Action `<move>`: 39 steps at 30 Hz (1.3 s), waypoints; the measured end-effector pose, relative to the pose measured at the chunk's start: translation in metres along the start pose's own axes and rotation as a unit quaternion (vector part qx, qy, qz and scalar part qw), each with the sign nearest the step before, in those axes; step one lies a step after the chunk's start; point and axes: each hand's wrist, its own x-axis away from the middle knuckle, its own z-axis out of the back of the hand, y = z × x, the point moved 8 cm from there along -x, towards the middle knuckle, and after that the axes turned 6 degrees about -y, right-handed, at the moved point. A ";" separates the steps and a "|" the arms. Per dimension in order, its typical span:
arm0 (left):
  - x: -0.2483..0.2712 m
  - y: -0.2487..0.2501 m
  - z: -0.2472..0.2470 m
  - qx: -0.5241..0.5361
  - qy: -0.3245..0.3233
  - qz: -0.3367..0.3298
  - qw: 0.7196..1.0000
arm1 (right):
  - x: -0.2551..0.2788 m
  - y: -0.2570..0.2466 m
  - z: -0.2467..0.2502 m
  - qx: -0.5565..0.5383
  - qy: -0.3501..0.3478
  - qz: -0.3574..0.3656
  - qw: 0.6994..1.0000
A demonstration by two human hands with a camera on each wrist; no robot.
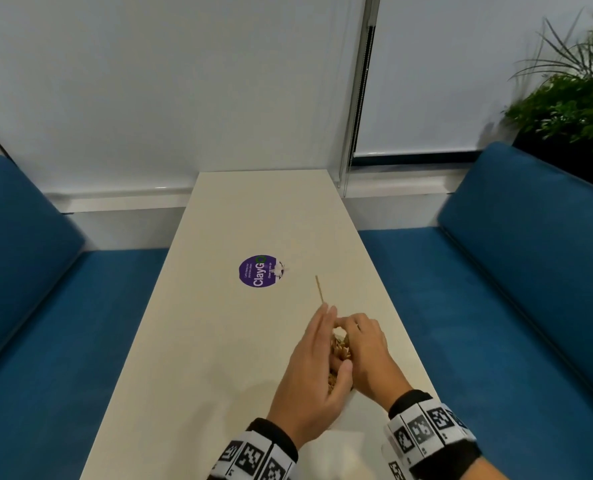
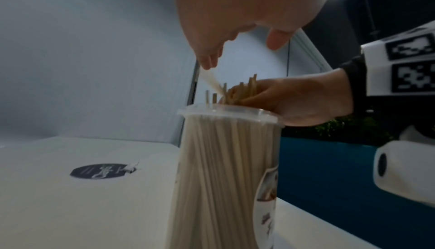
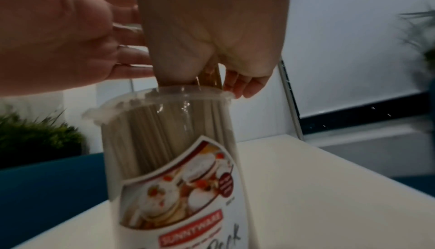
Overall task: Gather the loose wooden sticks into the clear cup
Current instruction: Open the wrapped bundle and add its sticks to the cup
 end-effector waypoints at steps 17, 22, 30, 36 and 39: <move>-0.026 -0.041 -0.004 0.044 -0.001 0.105 0.994 | 0.018 0.001 -0.020 -0.092 -0.012 0.050 0.994; -0.018 -0.031 -0.028 -0.094 -0.122 0.063 0.986 | 0.024 0.003 -0.024 -0.108 -0.092 0.033 0.989; -0.014 -0.017 -0.017 -0.028 -0.083 0.067 0.994 | 0.037 -0.015 -0.031 0.051 -0.038 0.148 0.987; -0.010 -0.028 -0.039 -0.087 -0.139 0.033 0.986 | 0.031 -0.018 -0.024 -0.038 -0.091 0.201 0.975; -0.009 -0.032 -0.039 -0.104 -0.166 0.031 0.980 | 0.027 0.002 0.001 -0.218 -0.035 0.178 0.959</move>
